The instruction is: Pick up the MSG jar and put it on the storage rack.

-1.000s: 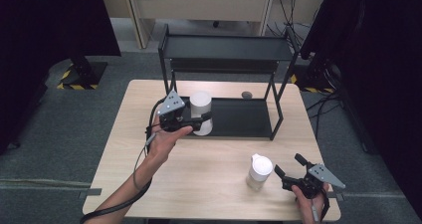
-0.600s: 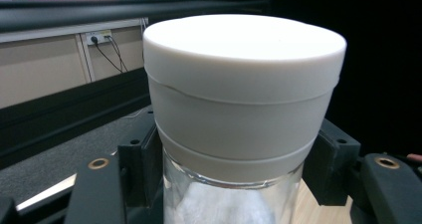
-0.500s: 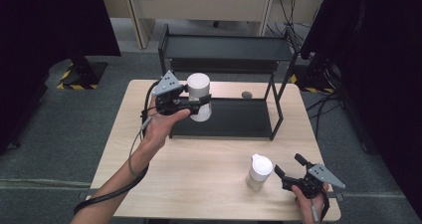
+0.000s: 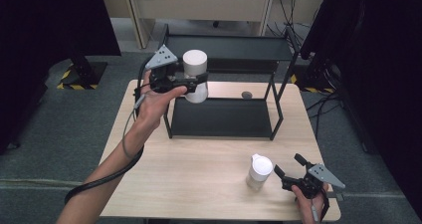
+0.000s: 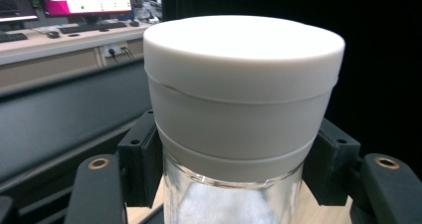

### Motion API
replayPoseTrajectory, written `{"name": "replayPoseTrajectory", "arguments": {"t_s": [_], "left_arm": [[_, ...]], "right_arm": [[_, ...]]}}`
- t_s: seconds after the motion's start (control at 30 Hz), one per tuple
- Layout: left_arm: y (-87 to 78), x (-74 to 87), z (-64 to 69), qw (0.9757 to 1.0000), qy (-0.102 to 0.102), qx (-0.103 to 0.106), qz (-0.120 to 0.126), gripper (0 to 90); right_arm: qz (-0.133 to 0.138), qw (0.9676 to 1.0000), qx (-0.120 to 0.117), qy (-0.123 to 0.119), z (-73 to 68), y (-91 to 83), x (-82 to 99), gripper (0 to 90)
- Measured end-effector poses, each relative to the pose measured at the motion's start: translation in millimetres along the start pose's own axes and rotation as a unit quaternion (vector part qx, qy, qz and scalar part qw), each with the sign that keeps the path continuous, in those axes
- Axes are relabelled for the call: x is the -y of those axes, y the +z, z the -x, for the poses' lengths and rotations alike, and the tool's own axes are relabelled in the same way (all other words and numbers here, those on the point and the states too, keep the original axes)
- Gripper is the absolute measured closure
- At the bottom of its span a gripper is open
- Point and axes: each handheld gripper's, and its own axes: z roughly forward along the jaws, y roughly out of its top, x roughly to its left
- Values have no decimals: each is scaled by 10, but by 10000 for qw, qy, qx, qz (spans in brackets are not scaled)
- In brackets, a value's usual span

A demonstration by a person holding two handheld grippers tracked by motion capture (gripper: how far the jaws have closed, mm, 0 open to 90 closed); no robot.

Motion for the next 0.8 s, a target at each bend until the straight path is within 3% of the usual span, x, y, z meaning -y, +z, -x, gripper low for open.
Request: {"name": "replayPoseTrajectory", "arguments": {"t_s": [0.37, 0.8], "left_arm": [[37, -337, -74, 9999, -149, -13, 26, 350], [144, -617, -79, 9991, -137, -375, 114, 350]], "right_arm": [[2, 10000, -3, 24, 4, 0, 2, 11], [8, 10000, -2, 25, 5, -2, 3, 11]]}}
